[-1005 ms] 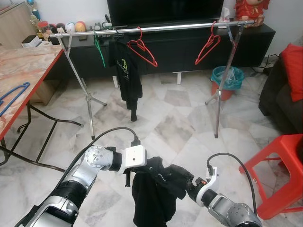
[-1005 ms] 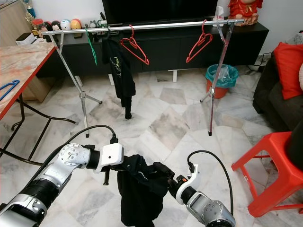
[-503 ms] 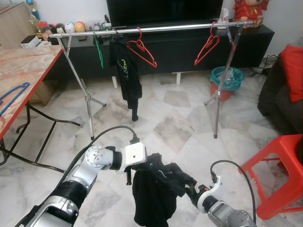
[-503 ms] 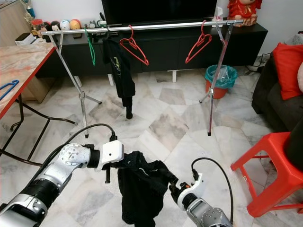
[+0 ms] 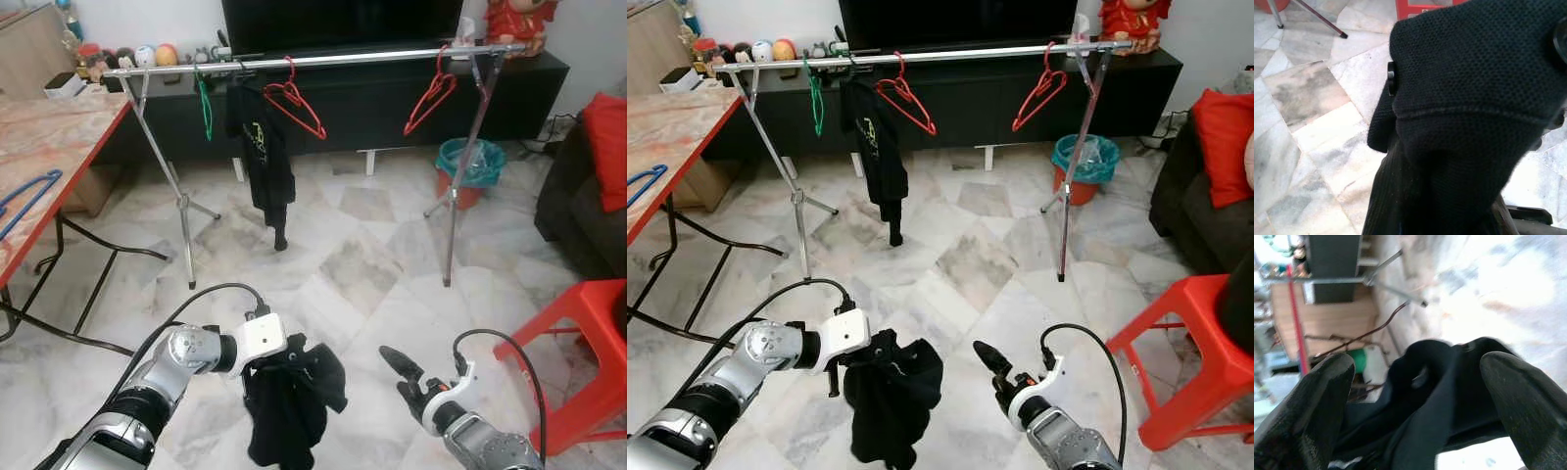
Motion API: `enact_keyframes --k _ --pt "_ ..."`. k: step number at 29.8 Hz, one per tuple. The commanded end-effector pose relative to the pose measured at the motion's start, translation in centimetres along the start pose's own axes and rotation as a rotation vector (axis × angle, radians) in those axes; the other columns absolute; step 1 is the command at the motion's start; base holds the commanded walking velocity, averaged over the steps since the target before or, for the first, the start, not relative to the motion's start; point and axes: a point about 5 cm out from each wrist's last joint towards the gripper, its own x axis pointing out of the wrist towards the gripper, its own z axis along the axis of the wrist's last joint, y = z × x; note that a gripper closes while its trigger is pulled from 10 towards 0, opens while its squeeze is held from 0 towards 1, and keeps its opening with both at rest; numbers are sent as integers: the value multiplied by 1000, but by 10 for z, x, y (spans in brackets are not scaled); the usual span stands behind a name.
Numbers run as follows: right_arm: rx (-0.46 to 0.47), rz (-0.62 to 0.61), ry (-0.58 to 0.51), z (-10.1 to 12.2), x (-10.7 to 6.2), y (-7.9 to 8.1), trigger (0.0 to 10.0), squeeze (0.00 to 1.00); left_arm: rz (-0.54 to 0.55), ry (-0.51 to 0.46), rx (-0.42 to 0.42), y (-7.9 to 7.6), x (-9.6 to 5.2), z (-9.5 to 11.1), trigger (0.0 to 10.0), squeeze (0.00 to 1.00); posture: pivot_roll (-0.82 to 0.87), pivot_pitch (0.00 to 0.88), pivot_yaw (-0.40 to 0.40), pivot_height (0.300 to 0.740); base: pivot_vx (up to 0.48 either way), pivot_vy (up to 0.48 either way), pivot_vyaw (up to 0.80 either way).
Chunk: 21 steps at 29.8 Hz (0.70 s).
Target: Hang hanger
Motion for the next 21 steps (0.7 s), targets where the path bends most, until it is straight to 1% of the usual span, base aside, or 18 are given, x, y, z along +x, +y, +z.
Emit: enact_keyframes --k 1,5,10,12,16,20,21 --pt "-7 53 23 -2 4 9 10000 0 5 -28 10 4 -2 4 10000 0 -58 0 46 740 0 0 0" --pt "-24 71 60 -8 6 11 10000 0 -19 -56 14 6 -2 10 10000 0 -57 0 46 740 0 0 0" --pt "-23 52 78 -12 4 5 10000 0 -37 -87 26 8 -2 17 10000 0 -55 0 42 740 0 0 0" --pt "-14 29 75 -12 2 1 10000 0 -37 -95 39 9 -3 21 10000 0 -53 0 41 740 0 0 0" --pt "-74 25 105 -13 -1 -2 10000 0 -46 -108 46 11 -3 25 10000 0 -58 0 38 740 0 0 0" --pt "-86 22 104 -14 -1 -2 10000 0 -49 -115 49 11 -3 26 10000 0 -56 0 37 740 0 0 0" --pt "-109 33 104 -14 0 -1 10000 0 -51 -117 49 11 -3 27 10000 0 -56 0 36 740 0 0 0"
